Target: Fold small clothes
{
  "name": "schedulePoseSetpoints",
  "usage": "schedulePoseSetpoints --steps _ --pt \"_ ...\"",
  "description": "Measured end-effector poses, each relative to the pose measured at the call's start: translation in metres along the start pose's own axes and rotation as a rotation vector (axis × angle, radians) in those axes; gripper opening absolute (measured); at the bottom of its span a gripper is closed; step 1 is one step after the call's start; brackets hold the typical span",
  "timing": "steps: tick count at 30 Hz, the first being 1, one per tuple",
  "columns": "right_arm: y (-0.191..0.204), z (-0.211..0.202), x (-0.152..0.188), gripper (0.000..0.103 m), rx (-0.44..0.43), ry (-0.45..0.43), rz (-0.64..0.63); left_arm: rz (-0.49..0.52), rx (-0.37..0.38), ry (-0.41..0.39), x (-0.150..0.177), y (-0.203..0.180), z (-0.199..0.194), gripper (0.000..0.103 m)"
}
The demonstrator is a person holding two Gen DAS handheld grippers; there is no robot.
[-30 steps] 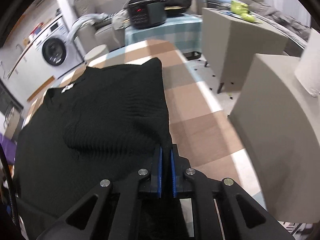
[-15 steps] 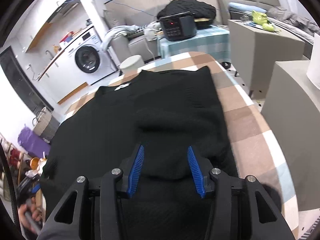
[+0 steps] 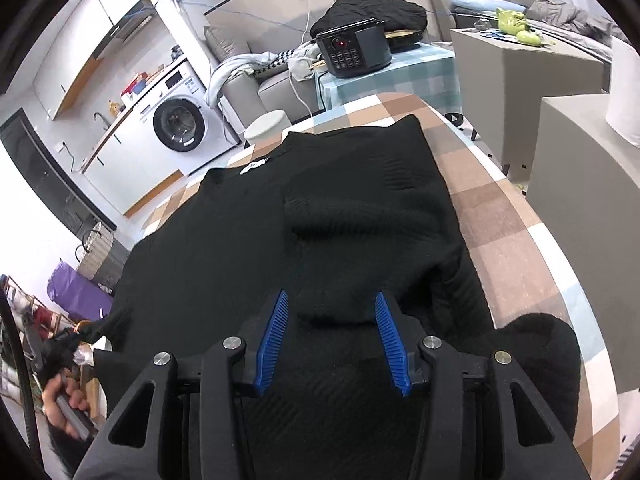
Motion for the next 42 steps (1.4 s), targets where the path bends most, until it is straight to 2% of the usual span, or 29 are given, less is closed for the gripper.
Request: schedulePoseSetpoints --steps 4,7,9,10,11,12,13,14,15,16,21,25,28,30,32,36,38,39,40,41,42 --pt "0.001 -0.008 0.006 0.047 -0.029 0.001 -0.002 0.111 0.087 -0.084 -0.033 -0.068 -0.020 0.001" --pt "-0.001 -0.012 0.009 0.047 -0.037 0.004 0.006 0.231 0.223 -0.114 -0.039 -0.152 -0.030 0.001" --pt "-0.004 -0.014 0.009 0.047 -0.036 0.005 0.013 0.291 0.335 -0.092 -0.030 -0.201 -0.034 0.000" --pt "-0.004 -0.015 0.010 0.047 -0.033 0.007 0.014 0.346 0.434 -0.038 -0.015 -0.234 -0.032 0.000" --pt "-0.006 -0.016 0.010 0.047 -0.032 0.007 0.015 0.379 0.482 0.009 -0.005 -0.255 -0.031 0.000" --pt "-0.007 -0.018 0.009 0.047 -0.030 0.005 0.017 0.420 0.548 0.088 0.015 -0.278 -0.028 0.004" --pt "-0.008 -0.019 0.009 0.047 -0.028 0.006 0.019 0.449 0.575 0.133 0.028 -0.291 -0.025 0.022" --pt "-0.009 -0.020 0.009 0.048 -0.027 0.006 0.022 0.486 0.580 0.168 0.042 -0.300 -0.023 0.035" --pt "-0.010 -0.023 0.008 0.049 -0.030 0.001 0.026 0.505 0.564 0.170 0.051 -0.303 -0.023 0.057" --pt "-0.011 -0.024 0.008 0.049 -0.031 -0.002 0.027 0.514 0.535 0.140 0.057 -0.300 -0.024 0.061" --pt "-0.014 -0.026 0.013 0.053 -0.037 -0.003 0.030 0.459 0.468 0.140 0.066 -0.263 -0.022 0.061" --pt "-0.014 -0.022 0.016 0.053 -0.042 0.010 0.034 0.368 0.327 0.104 0.057 -0.202 -0.008 0.061" --pt "-0.014 -0.018 0.019 0.053 -0.050 0.030 0.037 0.320 0.241 0.145 0.059 -0.167 0.013 0.061" --pt "-0.015 -0.015 0.021 0.053 -0.049 0.041 0.035 0.340 0.224 0.144 0.060 -0.164 0.021 0.061" --pt "-0.015 -0.014 0.022 0.053 -0.044 0.048 0.035 0.420 0.208 0.143 0.067 -0.174 0.031 0.061" --pt "-0.019 -0.016 0.022 0.053 -0.033 0.048 0.043 0.527 0.146 0.200 0.085 -0.195 0.062 0.061" --pt "-0.021 -0.018 0.021 0.053 -0.027 0.046 0.045 0.537 0.124 0.225 0.092 -0.197 0.072 0.047" --pt "-0.023 -0.018 0.021 0.053 -0.025 0.046 0.048 0.534 0.113 0.236 0.095 -0.199 0.076 0.035" --pt "-0.024 -0.019 0.021 0.053 -0.023 0.045 0.051 0.528 0.127 0.206 0.094 -0.198 0.075 0.020" --pt "-0.026 -0.018 0.021 0.053 -0.020 0.044 0.055 0.523 0.133 0.200 0.094 -0.196 0.074 0.013" --pt "-0.027 -0.018 0.021 0.053 -0.018 0.044 0.058 0.508 0.129 0.186 0.092 -0.192 0.072 0.011"
Point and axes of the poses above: each gripper's, at about its wrist camera, not at the fingertips, and z roughly the way its jaws point, y to its left, x to its underside, the point moved 5 cm from there along z, roughly the way its jaws point, and after that the axes turned 7 degrees about z, right-handed, at the moved point
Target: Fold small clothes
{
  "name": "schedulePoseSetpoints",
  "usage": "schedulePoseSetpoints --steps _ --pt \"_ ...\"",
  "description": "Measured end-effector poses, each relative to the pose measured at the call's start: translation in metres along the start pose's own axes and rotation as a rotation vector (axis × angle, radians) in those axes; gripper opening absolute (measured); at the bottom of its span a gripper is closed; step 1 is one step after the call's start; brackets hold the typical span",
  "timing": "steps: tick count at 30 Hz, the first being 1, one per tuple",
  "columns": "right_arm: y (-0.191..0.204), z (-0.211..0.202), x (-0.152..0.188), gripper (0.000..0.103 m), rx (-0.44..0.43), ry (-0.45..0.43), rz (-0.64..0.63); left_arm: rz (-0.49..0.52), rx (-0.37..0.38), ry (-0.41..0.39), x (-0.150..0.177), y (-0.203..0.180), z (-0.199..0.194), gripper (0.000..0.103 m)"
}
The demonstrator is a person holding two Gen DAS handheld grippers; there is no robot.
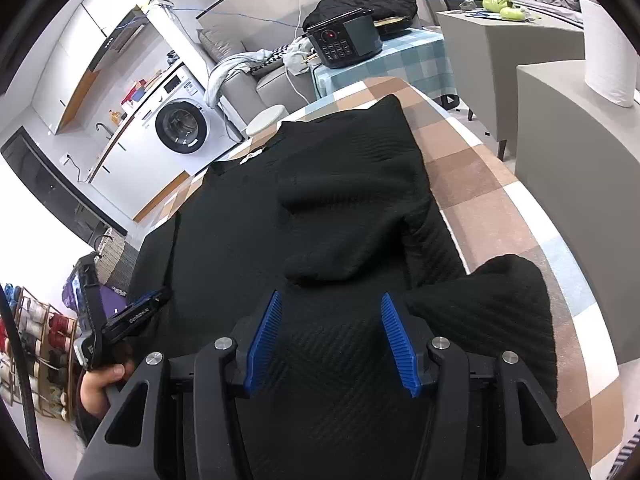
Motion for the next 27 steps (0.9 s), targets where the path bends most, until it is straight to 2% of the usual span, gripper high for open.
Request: schedulePoseSetpoints --steps 3,5,7,8,9,11,13,16,22,27 --pt "0.000 0.003 0.000 0.053 -0.002 0.007 0.004 -0.022 0.045 -0.062 0.000 0.004 -0.020 0.010" --pt "0.002 0.005 0.002 0.053 -0.008 0.013 0.001 0.016 0.114 -0.110 0.001 -0.008 -0.043 0.010" --pt "0.004 0.007 0.002 0.054 -0.017 0.023 -0.003 0.069 0.206 -0.111 0.006 -0.024 -0.055 0.011" --pt "0.005 0.009 0.003 0.054 -0.023 0.028 0.001 0.097 0.225 -0.101 0.009 -0.031 -0.056 0.011" --pt "0.005 0.009 0.003 0.054 -0.028 0.030 0.004 0.112 0.225 -0.088 0.013 -0.036 -0.056 0.013" --pt "0.005 0.009 0.004 0.054 -0.032 0.037 0.007 0.094 0.222 -0.055 0.021 -0.037 -0.051 0.024" --pt "0.006 0.006 0.004 0.054 -0.033 0.036 0.008 0.031 0.213 -0.018 0.026 -0.029 -0.050 0.049" --pt "0.004 -0.003 0.004 0.054 -0.030 0.020 0.003 -0.055 0.221 -0.059 0.033 -0.008 -0.065 0.059" --pt "-0.011 -0.031 0.006 0.057 -0.013 -0.028 0.010 -0.135 0.136 -0.104 0.054 0.042 -0.095 0.068" --pt "-0.031 -0.063 0.012 0.059 0.019 -0.063 0.003 -0.202 0.077 -0.111 0.088 0.087 -0.124 0.069"
Point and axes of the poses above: each gripper's, at about its wrist camera, not at the fingertips, and z roughly the way its jaws point, y to its left, x to its underside, the point moved 5 cm from there along z, roughly the way its jaws point, and after that the axes turned 7 degrees about z, right-handed, at the moved point
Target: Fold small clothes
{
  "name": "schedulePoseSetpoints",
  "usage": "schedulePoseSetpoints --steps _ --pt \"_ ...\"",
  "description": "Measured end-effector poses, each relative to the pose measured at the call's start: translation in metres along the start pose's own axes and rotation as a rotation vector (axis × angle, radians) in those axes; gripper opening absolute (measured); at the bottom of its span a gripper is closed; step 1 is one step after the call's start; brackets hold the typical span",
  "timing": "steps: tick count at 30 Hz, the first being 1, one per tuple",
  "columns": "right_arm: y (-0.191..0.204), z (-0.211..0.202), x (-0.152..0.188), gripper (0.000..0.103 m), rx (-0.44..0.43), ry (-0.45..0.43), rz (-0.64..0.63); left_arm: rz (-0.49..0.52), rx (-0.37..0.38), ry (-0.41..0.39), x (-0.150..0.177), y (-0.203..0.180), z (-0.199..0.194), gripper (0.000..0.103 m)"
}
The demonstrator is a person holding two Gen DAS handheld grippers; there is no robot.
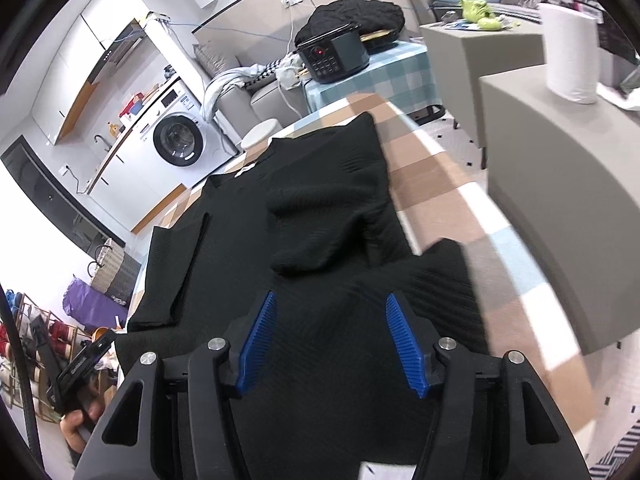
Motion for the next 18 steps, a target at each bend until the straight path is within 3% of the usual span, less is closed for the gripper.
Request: schedulePoseSetpoints --steps 7,11,14,18 --pt "-0.029 -0.066 -0.001 0.060 0.070 -0.084 -0.016 -0.011 -0.059 -0.033 0.031 0.033 -0.056 0.074" --pt "-0.043 -0.090 0.004 0.079 0.094 -0.109 -0.054 0.006 -0.085 -0.055 0.047 0.039 -0.080 0.082" --pt "-0.056 -0.079 0.016 0.082 0.088 -0.064 -0.037 0.005 -0.097 -0.041 0.054 0.037 -0.079 0.085" --pt "-0.066 -0.043 0.040 0.082 0.056 0.013 -0.002 -0.007 -0.102 0.016 0.068 0.041 -0.065 0.100"
Point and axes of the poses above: each gripper's, at about its wrist camera, not at the fingertips, and z roughly the way its jaws point, y to its left, x to its underside, the point moved 5 cm from there along z, roughly the way its jaws point, and after that the axes turned 7 degrees about z, right-handed, at the moved point
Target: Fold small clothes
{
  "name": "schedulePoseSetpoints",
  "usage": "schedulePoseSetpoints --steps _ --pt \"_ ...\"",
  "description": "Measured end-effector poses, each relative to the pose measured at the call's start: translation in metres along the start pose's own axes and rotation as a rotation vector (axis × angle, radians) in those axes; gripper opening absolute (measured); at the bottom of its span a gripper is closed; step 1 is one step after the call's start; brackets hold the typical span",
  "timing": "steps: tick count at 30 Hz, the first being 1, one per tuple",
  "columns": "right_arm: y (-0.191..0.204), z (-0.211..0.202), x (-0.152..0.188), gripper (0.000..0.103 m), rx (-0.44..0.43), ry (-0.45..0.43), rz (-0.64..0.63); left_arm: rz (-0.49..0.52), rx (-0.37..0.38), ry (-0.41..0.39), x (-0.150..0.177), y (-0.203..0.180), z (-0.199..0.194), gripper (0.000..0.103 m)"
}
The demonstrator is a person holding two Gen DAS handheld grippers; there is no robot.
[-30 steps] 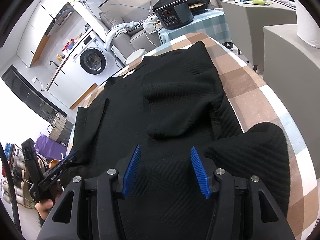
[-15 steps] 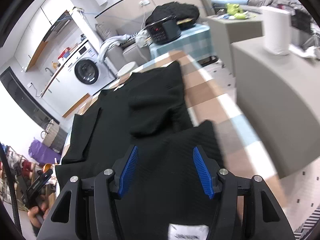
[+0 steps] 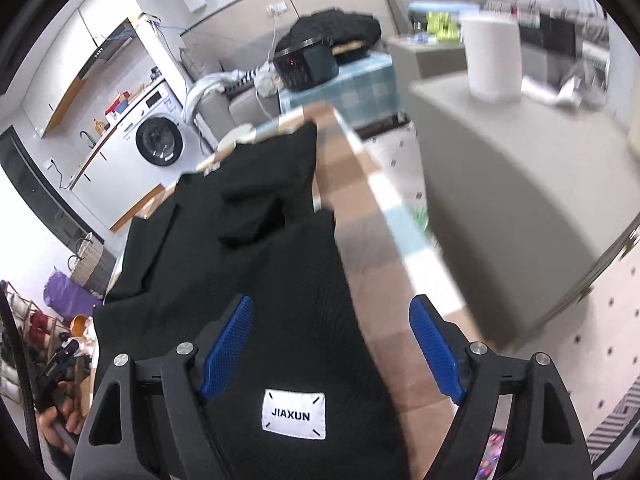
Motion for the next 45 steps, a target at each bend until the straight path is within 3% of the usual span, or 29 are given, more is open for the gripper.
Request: schedulePoseSetpoints --steps 9,11,13,15,16,17,18,20,26,28,30,32,34,36,45 --pt "-0.004 0.029 0.016 0.082 -0.001 0.040 0.010 0.001 0.014 0.101 0.007 -0.003 0.054 0.100" --pt "-0.005 0.033 0.014 0.082 0.004 0.039 0.015 0.003 0.018 0.115 0.004 -0.004 0.066 0.092" --pt "-0.004 0.039 0.013 0.080 0.007 0.041 0.014 0.026 0.000 0.120 0.000 -0.007 0.073 0.074" --pt "-0.001 0.044 0.010 0.062 0.007 0.043 0.005 0.042 -0.001 0.122 -0.005 -0.009 0.078 0.054" --pt "0.001 0.047 0.010 0.055 0.005 0.049 -0.002 0.044 0.015 0.119 -0.007 -0.010 0.080 0.030" --pt "0.005 0.049 0.010 0.039 0.001 0.054 -0.014 0.044 0.033 0.114 -0.008 -0.011 0.080 0.020" --pt "0.009 0.051 0.010 0.022 0.005 0.058 -0.030 0.045 0.032 0.109 -0.009 -0.011 0.078 0.011" --pt "0.018 0.051 0.011 0.006 0.002 0.054 -0.069 0.040 0.043 0.062 -0.011 -0.009 0.067 0.005" --pt "0.024 0.021 0.010 0.006 -0.083 -0.015 -0.081 -0.015 0.118 -0.040 -0.013 0.000 0.027 0.003" --pt "0.019 0.020 0.012 0.015 -0.070 -0.012 -0.075 -0.004 0.106 -0.035 -0.010 -0.002 0.025 0.004" --pt "0.012 0.025 0.017 0.039 -0.072 0.012 -0.050 -0.001 0.107 -0.025 -0.007 -0.002 0.027 0.004" --pt "0.006 0.027 0.023 0.047 -0.083 0.029 -0.015 0.005 0.102 0.021 0.000 -0.004 0.032 0.011" --pt "0.002 0.025 0.029 0.050 -0.076 0.026 -0.010 0.013 0.085 0.047 0.006 -0.006 0.035 0.040" --pt "-0.003 0.023 0.035 0.057 -0.061 0.020 -0.008 0.029 0.059 0.047 0.012 -0.008 0.034 0.058" --pt "-0.012 0.016 0.055 0.057 -0.045 0.003 -0.048 0.043 0.045 0.107 0.034 -0.005 0.041 0.059"
Point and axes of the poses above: each gripper's, at about its wrist camera, not at the fingertips, and z roughly the way its jaws point, y to its left, x to its underside, the point moved 5 cm from there along z, roughly the way its jaws point, and after that the axes turned 7 degrees about z, right-handed, at the moved point
